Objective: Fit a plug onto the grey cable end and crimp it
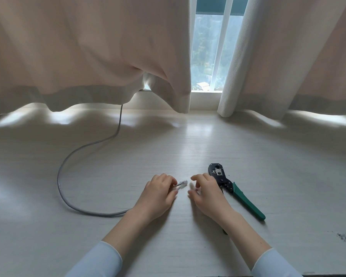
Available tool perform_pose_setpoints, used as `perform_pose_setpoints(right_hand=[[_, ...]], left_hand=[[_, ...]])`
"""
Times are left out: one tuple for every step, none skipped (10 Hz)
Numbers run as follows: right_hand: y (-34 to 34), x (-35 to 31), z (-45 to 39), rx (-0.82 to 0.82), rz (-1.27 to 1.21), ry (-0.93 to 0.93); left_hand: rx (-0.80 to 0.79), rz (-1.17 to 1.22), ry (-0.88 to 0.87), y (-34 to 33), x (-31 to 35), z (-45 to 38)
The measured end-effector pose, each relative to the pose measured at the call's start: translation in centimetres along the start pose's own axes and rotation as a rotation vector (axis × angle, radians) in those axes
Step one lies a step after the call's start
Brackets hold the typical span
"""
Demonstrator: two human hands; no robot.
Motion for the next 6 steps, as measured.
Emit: perform_pose_setpoints(right_hand=[[0.3, 0.1, 0.1, 0.009, -0.029, 0.004], [0.5, 0.0, 0.1, 0.005, -0.051, -0.005], [0.7, -0.1, 0.1, 0.013, -0.075, -0.005], [1.0, -0.5, 0.3, 0.021, -0.102, -0.009], [1.2, -0.6, 0.4, 0.023, -0.13, 0.01], [2.0, -1.0, 0.4, 0.035, -0.176, 0.01]], left_hand=[[-0.013, -0.021, -0.004, 0.2, -0.2, 0.2], [-0.038, -0.035, -0.002, 0.4, -0.3, 0.4], [-0.064, -0.055, -0.002, 0.6, -0.2, 0.6], [-0.08, -0.076, -0.006, 0.8, -0.2, 0.7], [-0.075, -0.081, -0.01, 0.8, -0.4, 0.8], [-0.075, -0.071, -0.03, 1.3, -0.8, 0.7]])
Point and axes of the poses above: each hand's wrist, its own z-axis away from the middle knuckle, its own y-axis out of the back of the hand, x = y × z, the point moved 3 cm from there along -z, towards the middle knuckle, and after that the axes turned 14 degrees about -z, right-handed, at the moved point
